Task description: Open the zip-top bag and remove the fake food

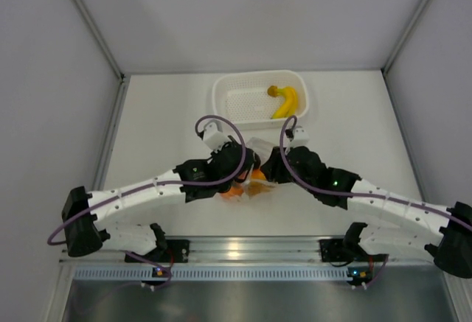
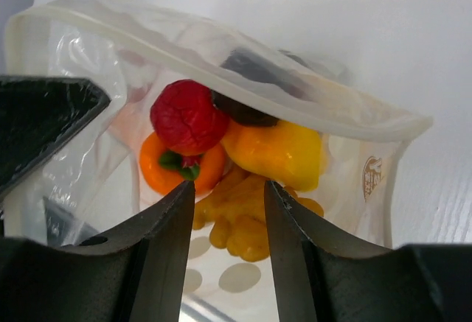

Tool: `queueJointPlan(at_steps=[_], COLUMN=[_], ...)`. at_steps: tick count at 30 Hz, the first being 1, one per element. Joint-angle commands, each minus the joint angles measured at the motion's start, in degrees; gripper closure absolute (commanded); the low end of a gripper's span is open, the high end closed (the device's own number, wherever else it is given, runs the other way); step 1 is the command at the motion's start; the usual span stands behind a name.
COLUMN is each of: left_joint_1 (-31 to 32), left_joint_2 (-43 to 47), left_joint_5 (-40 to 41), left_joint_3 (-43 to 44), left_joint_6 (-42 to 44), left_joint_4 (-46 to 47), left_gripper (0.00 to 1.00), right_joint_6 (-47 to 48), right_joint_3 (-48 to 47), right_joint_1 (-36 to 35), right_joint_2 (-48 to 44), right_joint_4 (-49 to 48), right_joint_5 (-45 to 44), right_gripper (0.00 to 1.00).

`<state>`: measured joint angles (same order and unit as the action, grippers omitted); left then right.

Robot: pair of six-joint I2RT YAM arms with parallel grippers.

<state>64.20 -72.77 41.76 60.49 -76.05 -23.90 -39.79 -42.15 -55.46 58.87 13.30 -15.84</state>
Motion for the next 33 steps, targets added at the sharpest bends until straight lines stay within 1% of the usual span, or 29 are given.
queueJointPlan(at_steps=[1, 5, 9, 14, 18, 23, 24, 25, 26, 28, 33], left_joint_1=[2.9, 6.9, 10.1, 12.8, 14.5, 16.1, 16.6, 16.7, 16.8, 17.0, 17.1], left_joint_2=[0.3, -1.0, -3.7, -6.0, -9.0, -12.5, -12.9, -13.2, -13.7, -14.0, -14.0], left_joint_5=[2.1, 4.4, 5.6, 7.3, 8.0, 9.2, 9.3, 9.4, 9.4, 9.6, 9.4], left_joint_3=[-2.7, -4.8, -6.3, -8.6, -8.6, -7.6, -7.4, -7.4, -7.4, -7.2, -7.1], left_joint_6=[-2.7, -4.2, -7.8, -12.6, -15.0, -16.4, -16.7, -17.0, -17.6, -17.9, -17.5], left_joint_4=[4.3, 6.3, 6.4, 6.4, 6.3, 6.4, 6.4, 6.4, 6.4, 6.4, 6.4], left_gripper=[1.0, 1.0, 1.0, 1.0, 1.0, 1.0, 1.0, 1.0, 1.0, 1.0, 1.0], right_joint_6=[-7.7, -12.5, -15.8, -18.6, -21.6, -24.6, -25.2, -26.3, -26.6, -27.4, -27.4], right_joint_3=[2.2, 8.0, 13.8, 18.1, 23.9, 26.9, 28.6, 29.6, 30.5, 31.4, 29.9], right_joint_1=[-2.5, -2.9, -2.9, -2.9, -2.9, -3.4, -3.5, -3.5, -3.5, -3.6, -4.6], right_joint_2=[1.1, 1.4, 1.6, -0.2, -2.1, -4.1, -4.3, -4.2, -4.1, -1.9, 2.4], right_joint_4=[-6.0, -10.8, -11.5, -11.5, -15.7, -16.8, -18.0, -21.9, -23.6, -27.4, -31.0], right_joint_5=[-9.3, -10.2, -11.2, -11.6, -9.5, -7.6, -6.1, -5.2, -3.9, -2.6, 0.9], right_gripper=[0.56, 0.56, 0.55, 0.54, 0.54, 0.52, 0.52, 0.52, 0.53, 0.54, 0.59])
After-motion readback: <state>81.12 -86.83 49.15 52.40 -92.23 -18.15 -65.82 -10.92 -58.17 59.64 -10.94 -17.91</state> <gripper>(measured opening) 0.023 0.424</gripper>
